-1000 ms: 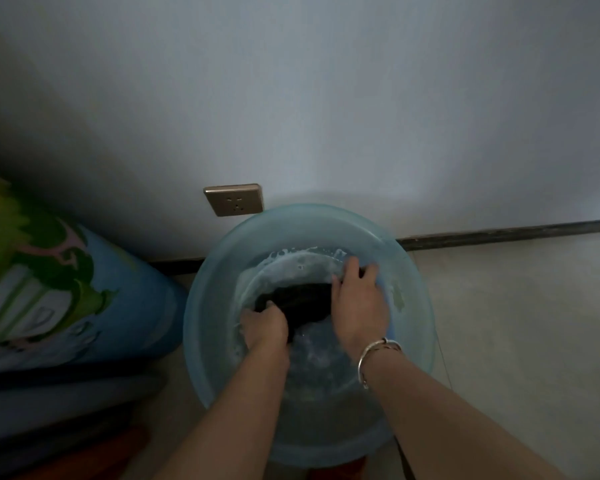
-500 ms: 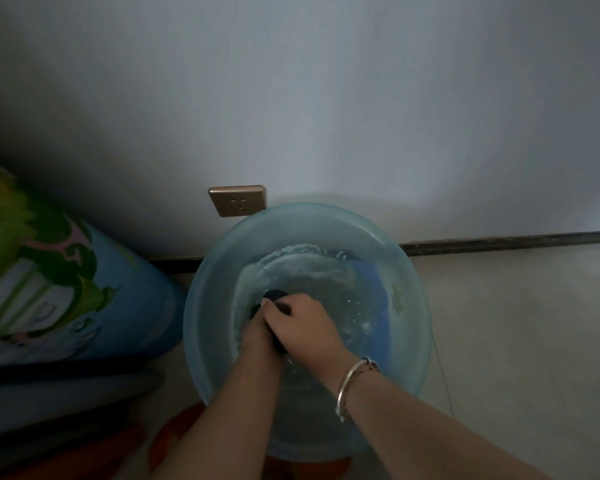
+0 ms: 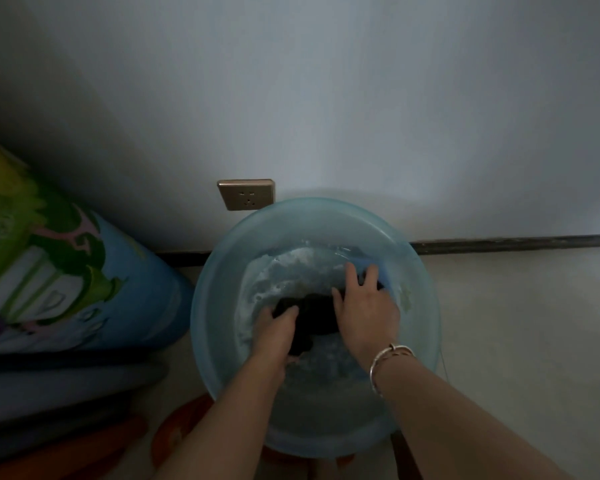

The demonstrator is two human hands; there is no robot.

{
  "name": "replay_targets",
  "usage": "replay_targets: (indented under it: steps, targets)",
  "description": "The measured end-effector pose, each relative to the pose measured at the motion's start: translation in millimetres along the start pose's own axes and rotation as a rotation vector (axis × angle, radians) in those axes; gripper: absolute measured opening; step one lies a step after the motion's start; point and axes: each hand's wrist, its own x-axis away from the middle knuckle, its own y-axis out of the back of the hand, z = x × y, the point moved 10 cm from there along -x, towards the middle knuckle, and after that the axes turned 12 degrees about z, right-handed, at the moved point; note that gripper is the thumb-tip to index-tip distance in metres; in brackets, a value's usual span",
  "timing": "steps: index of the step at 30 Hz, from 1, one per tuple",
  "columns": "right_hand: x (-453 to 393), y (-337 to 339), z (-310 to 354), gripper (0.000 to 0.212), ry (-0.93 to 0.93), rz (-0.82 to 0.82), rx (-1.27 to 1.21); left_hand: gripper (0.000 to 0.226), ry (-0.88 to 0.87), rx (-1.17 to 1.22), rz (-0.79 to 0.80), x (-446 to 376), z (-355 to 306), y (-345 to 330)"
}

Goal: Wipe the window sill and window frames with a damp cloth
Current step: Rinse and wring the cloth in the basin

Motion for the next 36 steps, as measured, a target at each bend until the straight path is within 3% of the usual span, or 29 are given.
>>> replay_targets:
  steps: [3, 6, 10, 12, 14, 19, 23, 26, 31, 36]
  targets:
    - [5.7, -3.1, 3.3, 0.041, -0.023, 0.07, 0.011, 0.032, -0.028, 0.026, -0.014, 0.4, -1.8, 3.6]
    - [9.7, -25.2, 15.3, 0.037, -0.022, 0.237, -0.163, 0.042, -0.01, 0.076, 0.007, -1.2, -0.9, 0.0]
    - [17.0, -48.6, 47.1, 0.017, -0.026, 0.556, -1.019, 0.036, 0.053, 0.175, 0.04, -0.4, 0.8, -1.6]
    - [18.9, -42.7, 56.1, 0.028, -0.072, 0.544, -1.298, 0.034, 0.094, 0.231, 0.057, -3.7, 6.8, -1.7]
    - [21.9, -29.8, 65.0, 0.031, -0.036, 0.492, -1.389, 0.03, 0.093, 0.295, 0.048, -1.7, 6.4, -2.3]
    - [28.4, -11.8, 74.4, 0.036, 0.188, 0.348, -0.87, 0.037, 0.116, 0.321, 0.081, -1.9, 4.2, -16.1]
    - [13.7, -10.3, 44.6, 0.04, 0.077, 0.199, -0.463, 0.038, 0.211, 0.147, 0.193, 5.4, 18.8, -32.7]
    - [7.2, -17.6, 17.2, 0.039, -0.038, 0.137, -0.213, 0.033, 0.199, 0.137, 0.068, 0.3, 27.1, -19.5]
    - [9.8, -8.6, 1.9, 0.033, -0.046, -0.005, -0.262, 0.032, -0.002, 0.113, -0.168, -10.5, 16.1, 21.5]
    - [7.8, -13.5, 17.1, 0.028, 0.02, 0.106, -0.391, 0.022, -0.082, -0.011, -0.158, -9.4, 1.8, 23.1]
